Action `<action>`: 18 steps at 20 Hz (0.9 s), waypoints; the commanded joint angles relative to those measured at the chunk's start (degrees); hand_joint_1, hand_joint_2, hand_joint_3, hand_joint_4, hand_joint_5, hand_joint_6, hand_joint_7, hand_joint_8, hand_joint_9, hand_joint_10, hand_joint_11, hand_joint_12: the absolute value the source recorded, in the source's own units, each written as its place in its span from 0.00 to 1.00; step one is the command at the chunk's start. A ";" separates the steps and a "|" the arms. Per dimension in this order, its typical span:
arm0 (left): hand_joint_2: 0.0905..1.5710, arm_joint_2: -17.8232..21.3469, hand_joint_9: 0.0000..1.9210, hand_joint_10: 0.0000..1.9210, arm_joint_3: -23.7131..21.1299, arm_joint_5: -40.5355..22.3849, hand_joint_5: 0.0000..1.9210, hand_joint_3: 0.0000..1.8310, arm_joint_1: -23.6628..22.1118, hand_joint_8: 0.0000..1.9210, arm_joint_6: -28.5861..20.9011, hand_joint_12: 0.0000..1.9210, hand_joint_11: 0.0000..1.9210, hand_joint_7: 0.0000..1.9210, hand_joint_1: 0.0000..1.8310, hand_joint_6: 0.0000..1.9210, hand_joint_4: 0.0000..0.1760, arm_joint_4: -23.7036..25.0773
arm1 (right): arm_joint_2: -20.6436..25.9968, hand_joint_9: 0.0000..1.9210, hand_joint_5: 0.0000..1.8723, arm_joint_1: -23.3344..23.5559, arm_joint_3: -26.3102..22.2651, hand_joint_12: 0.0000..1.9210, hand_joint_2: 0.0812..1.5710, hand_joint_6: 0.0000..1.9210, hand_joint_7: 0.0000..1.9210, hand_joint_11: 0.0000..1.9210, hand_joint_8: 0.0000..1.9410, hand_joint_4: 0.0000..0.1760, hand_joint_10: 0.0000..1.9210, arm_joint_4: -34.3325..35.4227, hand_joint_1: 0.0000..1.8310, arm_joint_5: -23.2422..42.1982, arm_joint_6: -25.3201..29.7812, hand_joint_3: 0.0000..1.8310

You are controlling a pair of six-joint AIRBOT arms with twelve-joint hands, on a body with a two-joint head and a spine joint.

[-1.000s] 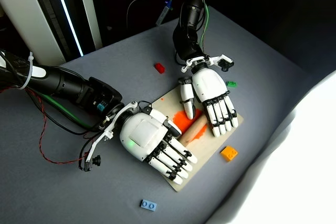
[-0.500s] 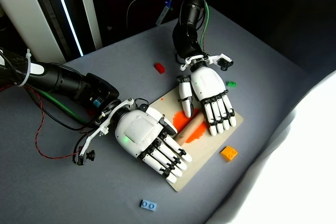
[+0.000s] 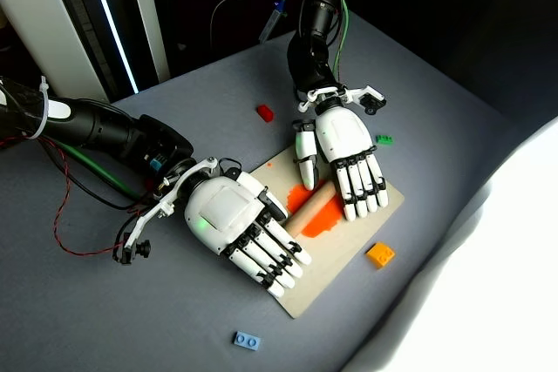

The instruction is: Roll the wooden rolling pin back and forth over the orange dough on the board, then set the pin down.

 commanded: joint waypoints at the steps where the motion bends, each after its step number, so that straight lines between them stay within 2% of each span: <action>1: 0.99 0.79 0.08 0.00 -0.42 -5.63 0.12 0.00 0.22 0.00 -0.16 0.12 0.00 0.12 0.00 0.00 0.00 2.53 | 0.01 0.15 0.19 -0.54 -0.32 0.33 1.00 0.00 0.20 0.00 0.00 0.00 0.00 -2.91 0.00 4.28 -0.33 0.04; 5: 0.99 2.13 0.10 0.01 -2.00 -5.47 0.14 0.00 0.60 0.00 -0.27 0.15 0.00 0.14 0.00 0.00 0.00 2.63 | -0.19 0.15 0.18 -0.66 -1.13 0.29 1.00 0.00 0.20 0.00 0.00 0.00 0.00 -2.89 0.00 5.16 -1.32 0.04; 7: 0.99 2.71 0.10 0.00 -2.79 -5.40 0.13 0.00 0.86 0.00 -0.71 0.11 0.00 0.14 0.00 0.00 0.00 3.17 | -0.40 0.15 0.19 -0.80 -2.10 0.30 1.00 0.00 0.20 0.00 0.00 0.00 0.00 -2.86 0.00 6.24 -2.13 0.04; 9: 0.99 2.81 0.10 0.00 -3.02 -5.40 0.13 0.00 0.94 0.00 -0.82 0.11 0.00 0.14 0.00 0.00 0.00 3.34 | -0.47 0.15 0.19 -0.82 -2.36 0.30 1.00 0.00 0.20 0.00 0.00 0.00 0.00 -2.85 0.00 6.60 -2.43 0.04; 11: 1.00 2.87 0.10 0.00 -3.38 -5.40 0.14 0.00 1.18 0.00 -1.32 0.15 0.00 0.13 0.00 0.00 0.00 4.23 | -0.56 0.14 0.18 -0.89 -2.72 0.30 1.00 0.00 0.19 0.00 0.00 0.00 0.00 -2.84 0.00 7.19 -2.91 0.04; 18: 1.00 3.25 0.11 0.00 -5.67 -8.02 0.15 0.00 3.10 0.00 -2.57 0.19 0.00 0.15 0.00 0.00 0.00 4.77 | -0.64 0.16 0.19 -1.32 -4.14 0.32 1.00 0.00 0.21 0.00 0.00 0.00 0.00 -2.83 0.00 8.65 -4.35 0.04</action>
